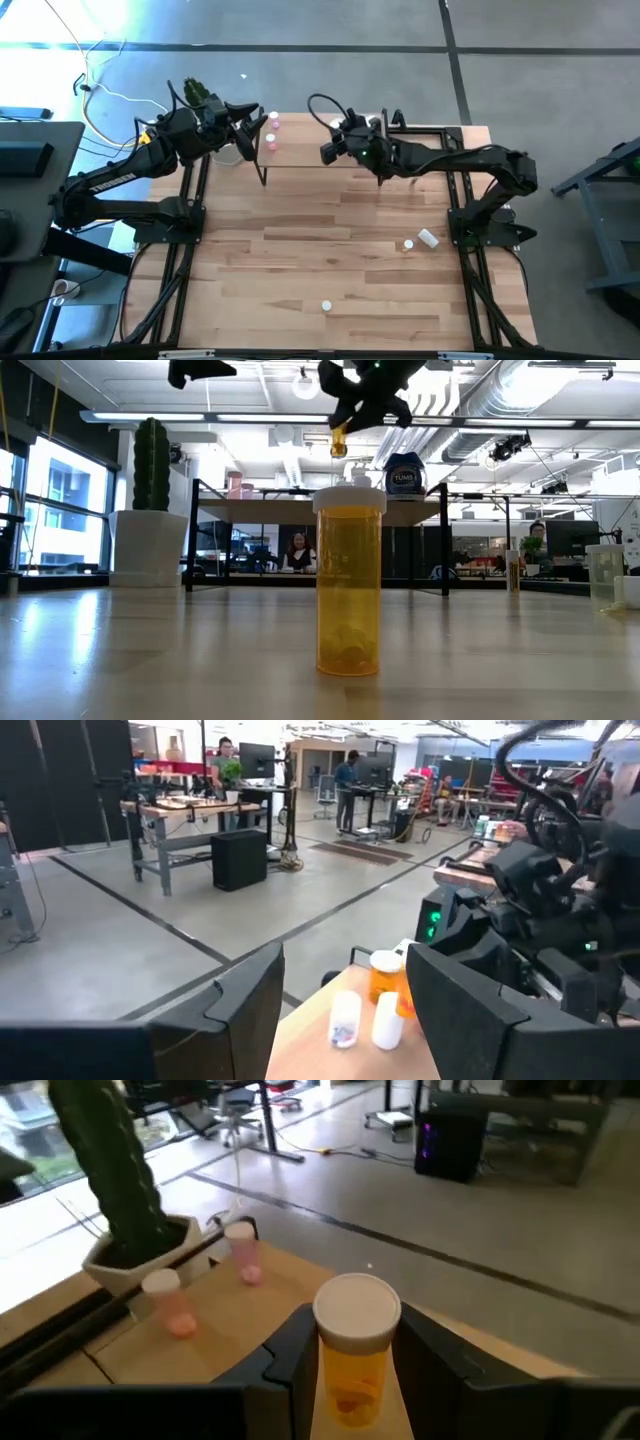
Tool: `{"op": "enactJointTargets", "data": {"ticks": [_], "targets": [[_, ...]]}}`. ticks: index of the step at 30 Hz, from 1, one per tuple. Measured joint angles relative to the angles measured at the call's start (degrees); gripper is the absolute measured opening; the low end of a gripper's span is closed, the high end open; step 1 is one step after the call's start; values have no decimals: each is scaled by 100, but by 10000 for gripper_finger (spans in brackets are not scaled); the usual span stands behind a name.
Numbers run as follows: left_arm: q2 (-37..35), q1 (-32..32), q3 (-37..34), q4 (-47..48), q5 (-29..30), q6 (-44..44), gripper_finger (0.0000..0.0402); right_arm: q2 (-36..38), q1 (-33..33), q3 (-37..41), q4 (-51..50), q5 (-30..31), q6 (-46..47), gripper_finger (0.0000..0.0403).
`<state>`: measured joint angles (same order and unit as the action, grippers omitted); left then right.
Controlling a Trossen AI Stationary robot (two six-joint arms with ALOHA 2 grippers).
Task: Pick and place medicine bottles onto shelf by color
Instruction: Put the top orange pill bottle on the shelf
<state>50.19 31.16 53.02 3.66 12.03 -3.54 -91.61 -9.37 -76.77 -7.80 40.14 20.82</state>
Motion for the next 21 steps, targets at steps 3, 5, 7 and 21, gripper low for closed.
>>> {"op": "enactJointTargets", "data": {"ticks": [3,5,7,21], "targets": [[0,-2,1,-2,0,220,200,-122,80,1,-53,262,276,101],[0,0,2,1,2,348,200,-235,124,-2,53,393,484,101],[0,-1,2,2,2,432,200,-346,159,1,32,532,672,101],[0,-1,2,38,-49,676,200,-1009,354,0,339,902,1026,101]]}}
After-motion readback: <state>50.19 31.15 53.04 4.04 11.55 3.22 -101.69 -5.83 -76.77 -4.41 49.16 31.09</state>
